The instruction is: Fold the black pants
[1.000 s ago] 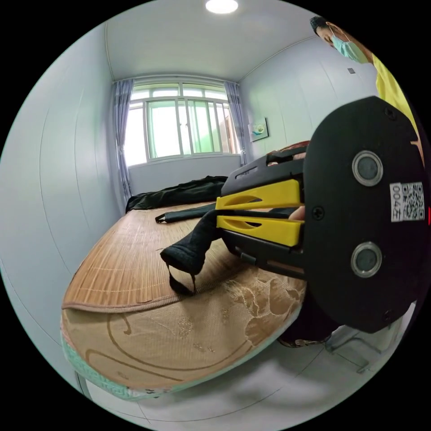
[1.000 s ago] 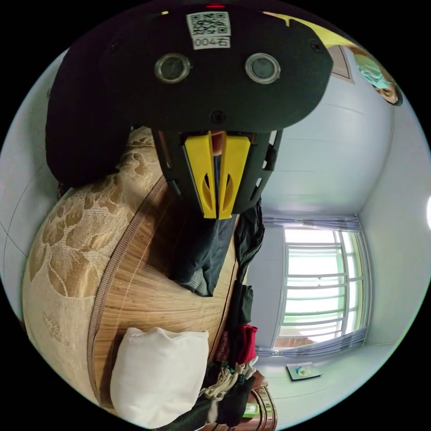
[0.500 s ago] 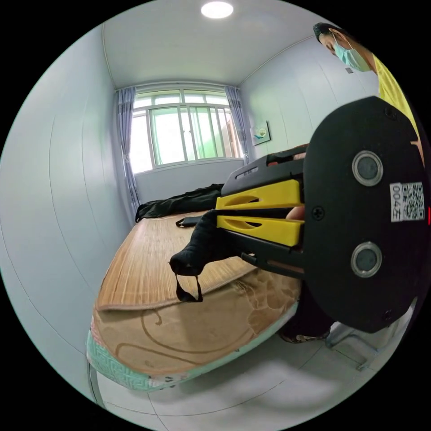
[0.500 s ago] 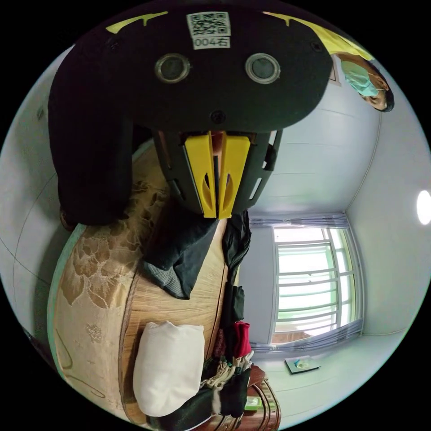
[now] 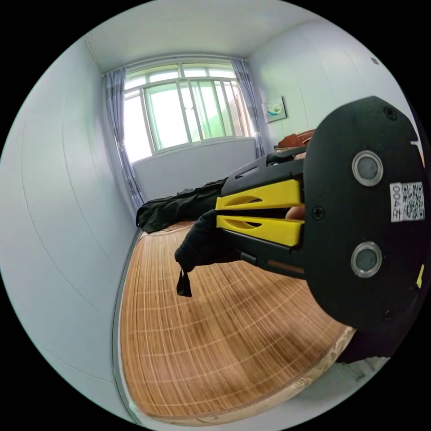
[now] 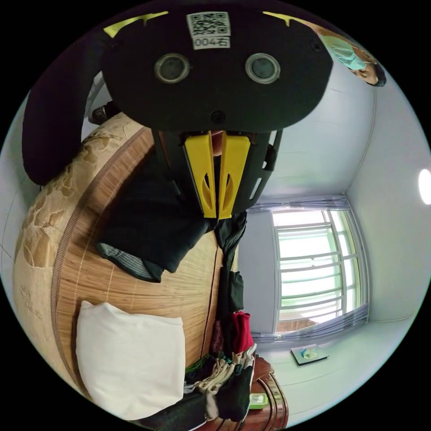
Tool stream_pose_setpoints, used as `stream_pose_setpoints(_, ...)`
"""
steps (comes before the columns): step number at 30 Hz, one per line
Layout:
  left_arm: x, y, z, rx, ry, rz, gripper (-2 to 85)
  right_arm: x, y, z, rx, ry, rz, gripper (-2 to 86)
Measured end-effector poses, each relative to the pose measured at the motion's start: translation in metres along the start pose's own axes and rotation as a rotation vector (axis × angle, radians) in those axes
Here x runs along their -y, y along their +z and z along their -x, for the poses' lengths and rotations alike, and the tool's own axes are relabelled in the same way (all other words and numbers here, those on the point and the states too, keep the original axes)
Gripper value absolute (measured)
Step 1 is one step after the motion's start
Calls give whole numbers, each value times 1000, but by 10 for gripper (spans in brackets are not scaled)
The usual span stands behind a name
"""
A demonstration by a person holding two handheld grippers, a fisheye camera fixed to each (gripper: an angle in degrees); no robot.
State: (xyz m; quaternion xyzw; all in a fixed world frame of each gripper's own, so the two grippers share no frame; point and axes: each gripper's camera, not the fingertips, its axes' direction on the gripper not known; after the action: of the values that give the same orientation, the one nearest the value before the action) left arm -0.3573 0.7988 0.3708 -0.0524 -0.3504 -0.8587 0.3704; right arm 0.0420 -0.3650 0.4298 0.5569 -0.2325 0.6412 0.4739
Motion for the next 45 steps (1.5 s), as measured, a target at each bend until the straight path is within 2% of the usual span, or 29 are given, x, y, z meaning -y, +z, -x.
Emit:
stream_pose_setpoints(4,6,91,-57,91,33,36,27,27,36,6,-50,27,-24,-7)
stream_pose_setpoints(11,-6,220,-109,177,111,71,49,56,94,1,-129,53,-8,10)
stream_pose_setpoints(14,-19,244,-129,245,167,8,79,61,114,-9,-59,74,20,44)
stream_pose_setpoints(17,-32,248,-156,284,241,-55,93,53,106,-2,59,41,-62,106)
stream_pose_setpoints(20,-59,265,-199,272,492,16,84,29,100,33,70,-121,-32,130)
stream_pose_setpoints(22,-110,294,-237,307,787,127,77,-16,115,74,-101,-351,113,137)
stream_pose_setpoints(26,-207,351,-278,370,1218,287,82,-108,155,115,-382,-671,299,147)
stream_pose_setpoints(28,-253,400,-284,578,1422,406,92,-149,178,130,-613,-823,308,148)
stream_pose_setpoints(29,-259,413,-282,632,1442,449,95,-155,183,131,-673,-836,297,144)
stream_pose_setpoints(31,-268,451,-262,768,1417,660,94,-166,198,134,-791,-811,274,136)
stream_pose_setpoints(32,-265,452,-259,748,1377,672,93,-169,204,133,-823,-814,282,136)
stream_pose_setpoints(34,-252,444,-254,690,1248,683,87,-180,231,132,-929,-848,354,136)
stream_pose_setpoints(38,-253,420,-244,730,1221,709,83,-189,252,148,-954,-912,385,135)
stream_pose_setpoints(41,-254,369,-219,748,1149,657,82,-190,263,163,-931,-972,466,135)
stream_pose_setpoints(45,-262,266,-165,677,936,576,82,-188,271,180,-877,-1057,576,133)
